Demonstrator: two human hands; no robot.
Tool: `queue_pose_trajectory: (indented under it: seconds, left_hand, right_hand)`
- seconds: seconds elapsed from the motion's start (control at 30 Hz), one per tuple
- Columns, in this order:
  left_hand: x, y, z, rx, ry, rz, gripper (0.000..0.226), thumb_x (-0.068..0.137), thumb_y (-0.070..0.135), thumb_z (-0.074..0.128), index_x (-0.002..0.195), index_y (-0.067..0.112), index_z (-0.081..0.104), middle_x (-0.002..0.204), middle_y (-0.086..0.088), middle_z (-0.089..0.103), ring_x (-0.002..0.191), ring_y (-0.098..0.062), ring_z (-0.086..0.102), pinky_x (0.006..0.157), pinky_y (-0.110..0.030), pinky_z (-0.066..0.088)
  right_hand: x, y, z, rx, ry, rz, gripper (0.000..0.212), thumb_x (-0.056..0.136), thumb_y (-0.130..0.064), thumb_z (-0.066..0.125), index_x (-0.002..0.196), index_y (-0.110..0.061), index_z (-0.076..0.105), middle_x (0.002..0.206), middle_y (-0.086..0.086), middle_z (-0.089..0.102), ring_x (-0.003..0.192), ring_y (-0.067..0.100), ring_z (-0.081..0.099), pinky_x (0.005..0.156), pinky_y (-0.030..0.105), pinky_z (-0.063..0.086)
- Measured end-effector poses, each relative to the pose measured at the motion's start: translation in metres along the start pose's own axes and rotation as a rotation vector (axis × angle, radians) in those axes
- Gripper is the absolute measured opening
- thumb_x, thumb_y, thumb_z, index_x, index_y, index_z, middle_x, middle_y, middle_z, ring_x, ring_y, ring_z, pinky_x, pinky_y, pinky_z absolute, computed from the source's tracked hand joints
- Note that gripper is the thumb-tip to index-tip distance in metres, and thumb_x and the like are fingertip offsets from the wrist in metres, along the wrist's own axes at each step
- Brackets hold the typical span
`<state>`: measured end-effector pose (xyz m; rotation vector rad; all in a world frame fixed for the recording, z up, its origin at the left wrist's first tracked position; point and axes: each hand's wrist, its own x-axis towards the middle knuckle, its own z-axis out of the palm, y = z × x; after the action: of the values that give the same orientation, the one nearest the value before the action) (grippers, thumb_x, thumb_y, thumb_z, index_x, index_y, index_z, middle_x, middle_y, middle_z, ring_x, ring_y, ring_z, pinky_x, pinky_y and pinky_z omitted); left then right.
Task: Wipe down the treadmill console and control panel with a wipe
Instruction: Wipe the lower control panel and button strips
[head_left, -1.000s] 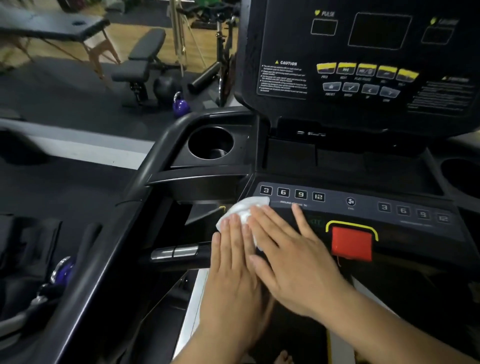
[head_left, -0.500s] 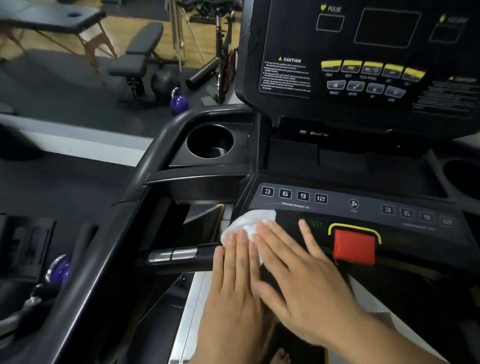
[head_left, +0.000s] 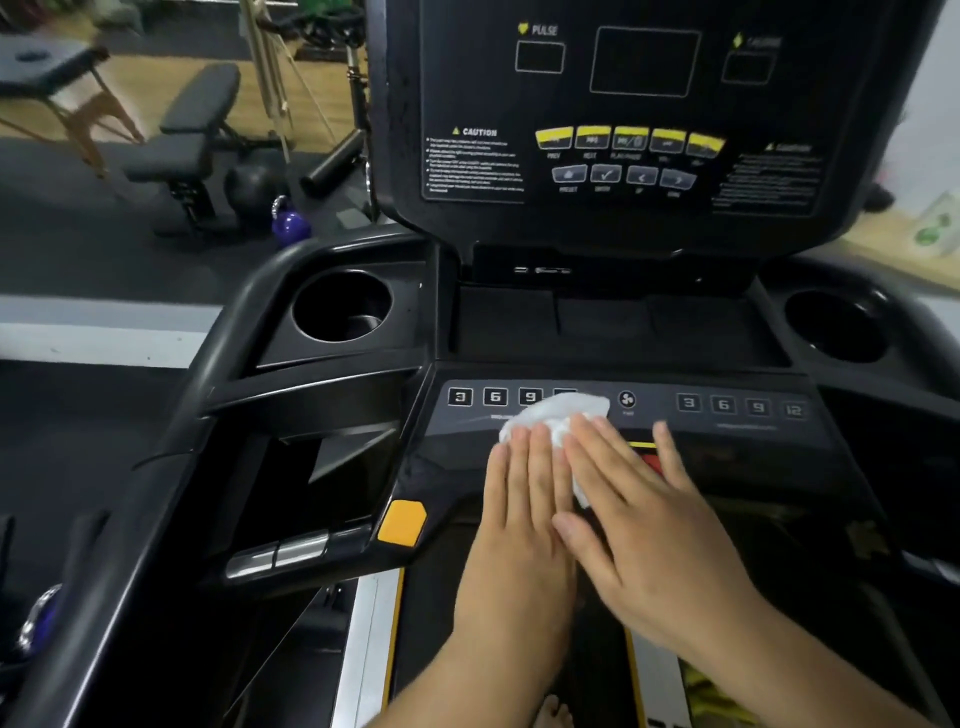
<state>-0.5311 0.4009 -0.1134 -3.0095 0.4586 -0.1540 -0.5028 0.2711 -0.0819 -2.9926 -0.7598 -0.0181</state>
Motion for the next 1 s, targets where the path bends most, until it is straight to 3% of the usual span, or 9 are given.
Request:
queue_pose_trajectory:
  seconds: [0.07,0.23,0.4,0.6,0.8,1.0]
  left_hand:
    - [0.008,0.003,-0.001,0.007,-0.03,0.014,0.09,0.102,0.044,0.032,0.141,-0.008,-0.03,0.145,-0.035,-0.037,0.135,-0.051,-0.034,0.106,-0.06,-0.028]
    - [0.057,-0.01,-0.015,-0.013,-0.031,0.062,0.097,0.1,0.053,0.034,0.142,-0.004,-0.032,0.149,-0.032,-0.034,0.139,-0.047,-0.03,0.114,-0.057,-0.018]
    - [0.032,0.004,-0.022,-0.026,-0.102,0.199,0.099,0.099,0.054,0.037,0.142,-0.003,-0.031,0.149,-0.031,-0.035,0.137,-0.047,-0.033,0.114,-0.057,-0.017]
    - [0.077,0.008,-0.033,-0.057,-0.107,0.239,0.1,0.094,0.058,0.043,0.151,0.001,-0.016,0.157,-0.026,-0.021,0.145,-0.041,-0.022,0.118,-0.055,-0.008]
    - [0.045,0.029,-0.037,-0.02,-0.156,0.313,0.104,0.094,0.055,0.044,0.145,-0.001,-0.027,0.153,-0.028,-0.03,0.142,-0.042,-0.028,0.116,-0.053,-0.017]
    - [0.094,0.038,-0.039,-0.035,-0.129,0.305,0.099,0.093,0.059,0.042,0.151,0.003,-0.016,0.159,-0.024,-0.019,0.146,-0.038,-0.02,0.119,-0.053,-0.007]
  right_hand:
    - [0.002,0.008,0.001,-0.008,0.006,0.013,0.061,0.101,-0.054,0.01,0.147,-0.018,0.029,0.154,0.001,0.03,0.145,0.015,0.021,0.115,0.058,0.018]
    - [0.037,0.03,-0.009,-0.009,0.039,0.139,0.067,0.098,-0.054,0.0,0.148,-0.019,0.026,0.156,0.0,0.026,0.145,0.011,0.016,0.117,0.056,0.008]
    - [-0.004,0.029,-0.002,0.051,0.065,0.13,0.061,0.101,-0.053,0.005,0.146,-0.021,0.03,0.154,-0.003,0.029,0.144,0.009,0.018,0.116,0.057,0.016]
    - [0.016,0.061,-0.007,0.073,0.107,0.237,0.063,0.099,-0.049,0.001,0.148,-0.022,0.03,0.156,-0.005,0.027,0.144,0.005,0.015,0.118,0.053,0.005]
    - [-0.028,0.056,0.0,0.031,0.125,0.203,0.061,0.103,-0.047,0.007,0.141,-0.016,0.041,0.149,0.001,0.04,0.141,0.012,0.028,0.115,0.056,0.014]
    - [-0.002,0.087,-0.01,0.005,0.109,0.299,0.068,0.099,-0.046,-0.001,0.145,-0.015,0.039,0.153,0.001,0.035,0.144,0.01,0.021,0.118,0.053,0.004]
